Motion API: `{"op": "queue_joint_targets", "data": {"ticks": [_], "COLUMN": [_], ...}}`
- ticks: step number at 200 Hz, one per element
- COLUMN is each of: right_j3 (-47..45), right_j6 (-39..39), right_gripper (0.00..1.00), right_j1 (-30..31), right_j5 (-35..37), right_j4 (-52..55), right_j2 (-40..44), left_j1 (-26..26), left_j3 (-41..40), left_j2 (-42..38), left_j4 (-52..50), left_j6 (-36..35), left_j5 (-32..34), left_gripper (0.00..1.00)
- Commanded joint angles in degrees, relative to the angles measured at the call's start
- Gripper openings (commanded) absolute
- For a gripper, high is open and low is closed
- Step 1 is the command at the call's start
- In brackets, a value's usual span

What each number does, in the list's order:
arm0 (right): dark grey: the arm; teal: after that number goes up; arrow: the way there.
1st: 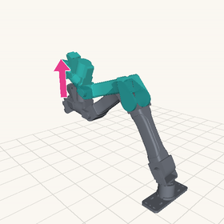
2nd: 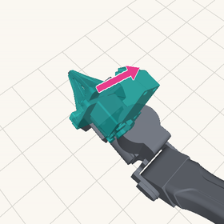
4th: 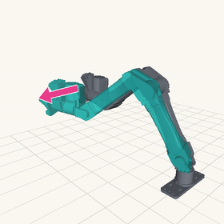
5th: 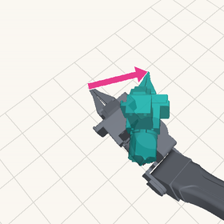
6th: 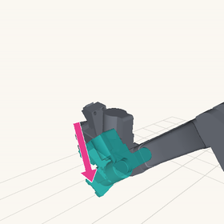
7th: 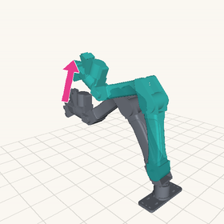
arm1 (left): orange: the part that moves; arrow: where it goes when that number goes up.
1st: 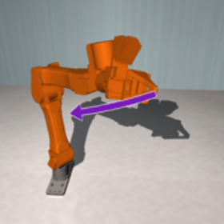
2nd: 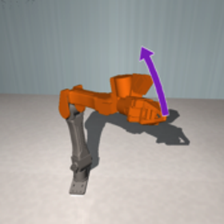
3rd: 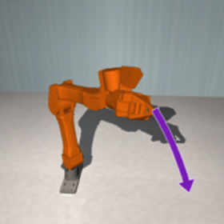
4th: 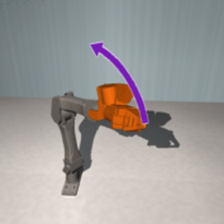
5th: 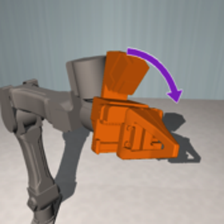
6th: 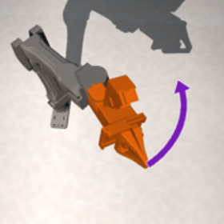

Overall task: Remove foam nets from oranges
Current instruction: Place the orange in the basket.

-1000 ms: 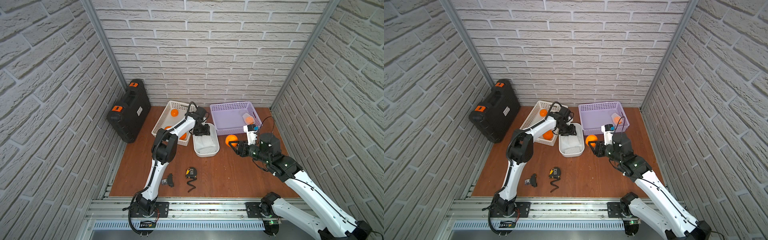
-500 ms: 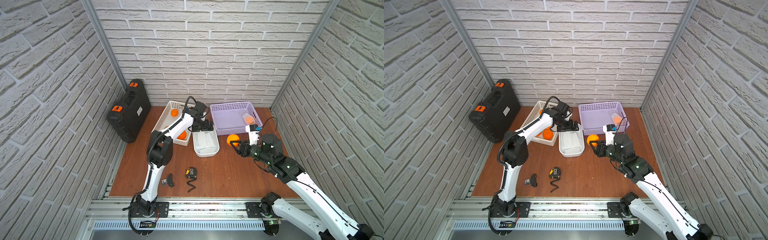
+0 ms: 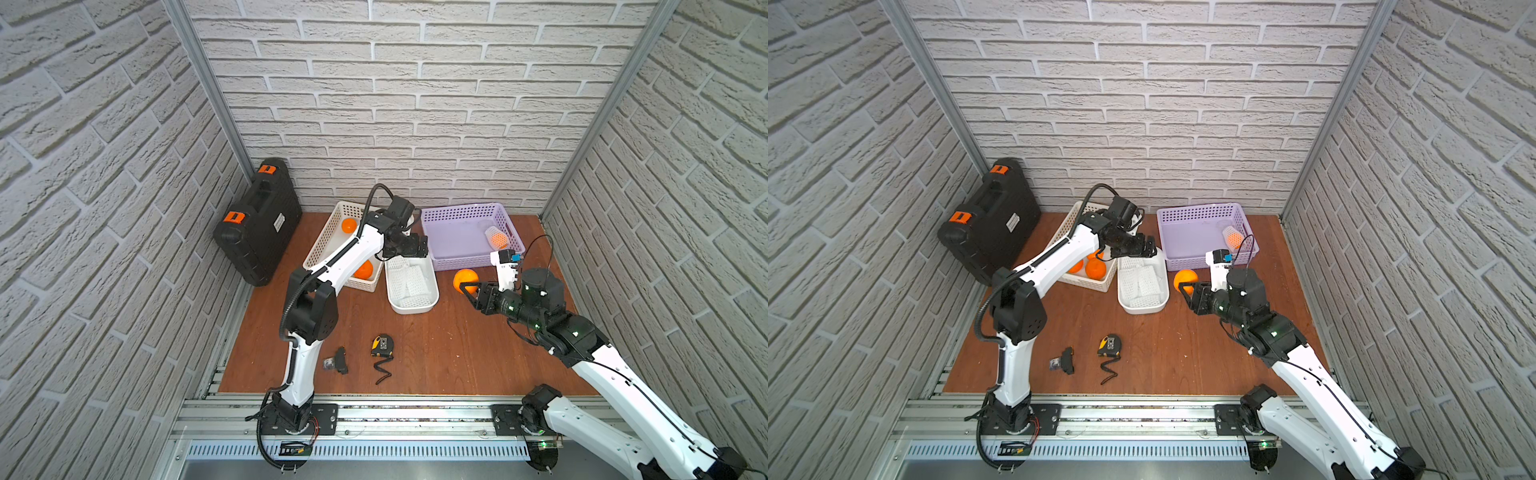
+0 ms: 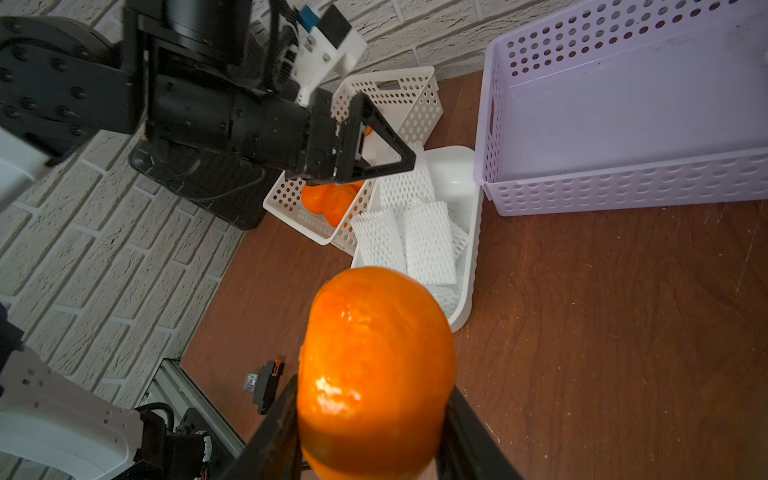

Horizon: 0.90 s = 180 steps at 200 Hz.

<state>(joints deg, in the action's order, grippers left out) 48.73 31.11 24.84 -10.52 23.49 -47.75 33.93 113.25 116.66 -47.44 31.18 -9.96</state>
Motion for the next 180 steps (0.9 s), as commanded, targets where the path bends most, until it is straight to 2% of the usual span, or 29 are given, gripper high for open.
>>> {"op": "queue_joint_targets", "data": {"ticks": [1, 16, 35, 64, 90, 138, 160, 180], "right_j3": [-0.5, -0.4, 0.9, 5.2, 11.8, 26.4, 34.1, 40.7], "right_j6": [0.9, 1.7, 2.2, 1.7, 1.1, 3.2, 4.8, 4.5], "right_gripper": [0.41, 0.41, 0.41, 0.41, 0.44, 0.47, 0.48, 0.5], "right_j1": [0.0, 0.7, 2.3, 6.4, 10.4, 12.8, 12.8, 12.6], "right_j5": [-1.9, -2.6, -2.6, -0.8, 0.8, 2.0, 2.5, 3.7], "right_j4": [-3.8, -6.7, -9.8, -14.0, -16.6, -22.2, -24.6, -26.7], "right_j2": [-1.7, -3.9, -8.1, -16.7, -27.3, -47.7, -56.7, -64.3], "left_j1": [0.0, -0.6, -2.0, -5.4, -7.4, -12.2, -12.3, -12.4], "left_j3": [-2.0, -5.5, -14.6, -28.9, -39.4, -54.2, -56.7, -56.5], "left_j2": [-7.8, -12.7, -21.3, -34.6, -44.0, -57.1, -58.6, -57.7], "left_j4": [2.9, 4.7, 10.4, 17.5, 20.4, 24.3, 25.2, 25.3], "left_j6": [0.7, 2.4, 5.0, 9.1, 9.3, 12.4, 14.1, 14.2], "left_j5": [5.7, 11.2, 17.3, 22.6, 26.8, 29.1, 28.8, 25.8], "left_gripper": [0.98, 0.98, 0.98, 0.98, 0.98, 0.98, 0.98, 0.98]}}
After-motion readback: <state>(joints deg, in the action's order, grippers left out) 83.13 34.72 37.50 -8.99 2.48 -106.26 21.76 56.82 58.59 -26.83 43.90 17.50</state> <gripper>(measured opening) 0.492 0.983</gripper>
